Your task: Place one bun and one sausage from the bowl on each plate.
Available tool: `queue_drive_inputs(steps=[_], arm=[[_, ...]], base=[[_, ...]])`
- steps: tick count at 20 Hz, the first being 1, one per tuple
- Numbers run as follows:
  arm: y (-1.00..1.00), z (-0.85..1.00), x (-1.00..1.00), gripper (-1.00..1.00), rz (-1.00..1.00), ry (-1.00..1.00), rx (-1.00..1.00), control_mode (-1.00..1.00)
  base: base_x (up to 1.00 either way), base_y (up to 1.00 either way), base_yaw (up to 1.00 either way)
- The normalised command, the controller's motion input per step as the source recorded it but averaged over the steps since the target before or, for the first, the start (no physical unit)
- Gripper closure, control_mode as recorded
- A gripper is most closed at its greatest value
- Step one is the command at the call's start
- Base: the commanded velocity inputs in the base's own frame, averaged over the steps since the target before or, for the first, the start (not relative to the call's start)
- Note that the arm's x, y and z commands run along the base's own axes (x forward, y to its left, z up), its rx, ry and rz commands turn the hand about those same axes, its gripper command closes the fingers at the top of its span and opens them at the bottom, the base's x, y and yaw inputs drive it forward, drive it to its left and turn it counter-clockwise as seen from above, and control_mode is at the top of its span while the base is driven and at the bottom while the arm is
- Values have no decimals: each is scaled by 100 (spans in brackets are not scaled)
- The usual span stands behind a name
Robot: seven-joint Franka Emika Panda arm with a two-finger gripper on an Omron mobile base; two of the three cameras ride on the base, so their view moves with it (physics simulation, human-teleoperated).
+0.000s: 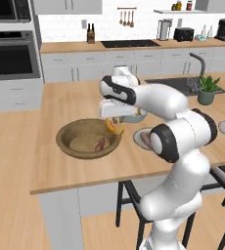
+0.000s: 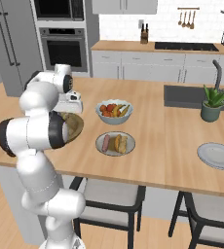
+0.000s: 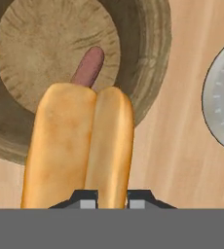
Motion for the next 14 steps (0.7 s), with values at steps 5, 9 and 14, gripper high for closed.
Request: queue_drive_inputs(steps=[5,9,14], arm=[[-61,14,-95,100,13,0,0,-100],[-30,24,-59,100,4,0,0,-100],[-23,33,-15,100,-1,0,0,-100]], base=[[0,0,0],[0,0,0],[0,0,0]])
